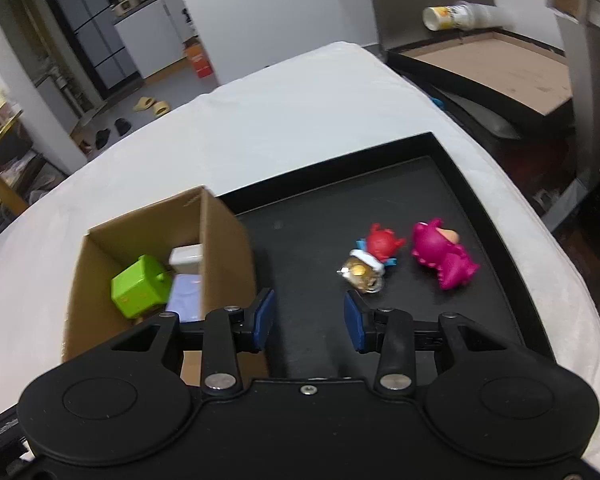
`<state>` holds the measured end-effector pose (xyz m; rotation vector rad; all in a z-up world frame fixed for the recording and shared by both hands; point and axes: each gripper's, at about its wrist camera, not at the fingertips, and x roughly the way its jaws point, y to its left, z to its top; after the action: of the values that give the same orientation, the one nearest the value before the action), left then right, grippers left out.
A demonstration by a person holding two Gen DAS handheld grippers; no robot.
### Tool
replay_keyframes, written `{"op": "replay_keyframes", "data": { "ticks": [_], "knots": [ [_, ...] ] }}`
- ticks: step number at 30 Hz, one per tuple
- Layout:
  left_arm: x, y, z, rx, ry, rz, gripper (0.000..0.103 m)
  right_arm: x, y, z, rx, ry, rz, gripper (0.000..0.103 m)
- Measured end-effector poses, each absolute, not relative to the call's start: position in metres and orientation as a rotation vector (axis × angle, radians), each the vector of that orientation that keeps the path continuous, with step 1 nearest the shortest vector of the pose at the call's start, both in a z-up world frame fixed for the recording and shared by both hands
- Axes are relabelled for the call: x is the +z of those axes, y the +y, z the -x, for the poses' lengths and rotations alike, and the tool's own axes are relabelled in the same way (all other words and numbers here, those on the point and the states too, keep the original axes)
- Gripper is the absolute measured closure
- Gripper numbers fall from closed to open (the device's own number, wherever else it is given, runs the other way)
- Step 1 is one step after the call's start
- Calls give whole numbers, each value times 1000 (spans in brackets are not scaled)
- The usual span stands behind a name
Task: Organize rigid objects
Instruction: 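Move the right gripper to the red crab figurine and grasp it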
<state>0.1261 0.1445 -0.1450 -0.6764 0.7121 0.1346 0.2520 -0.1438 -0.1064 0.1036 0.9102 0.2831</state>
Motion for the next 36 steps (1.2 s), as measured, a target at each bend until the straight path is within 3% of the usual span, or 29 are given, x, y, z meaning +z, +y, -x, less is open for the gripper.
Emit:
{"op": "replay_keyframes", "data": {
  "ticks": [7,36],
  "knots": [
    [-145,145,-126,134,713,677,78,-127,-152,-268,232,915,-154,55],
    [-146,146,-125,131,714,687,78,-174,-147,-324,115,951,-222,49]
  ]
}}
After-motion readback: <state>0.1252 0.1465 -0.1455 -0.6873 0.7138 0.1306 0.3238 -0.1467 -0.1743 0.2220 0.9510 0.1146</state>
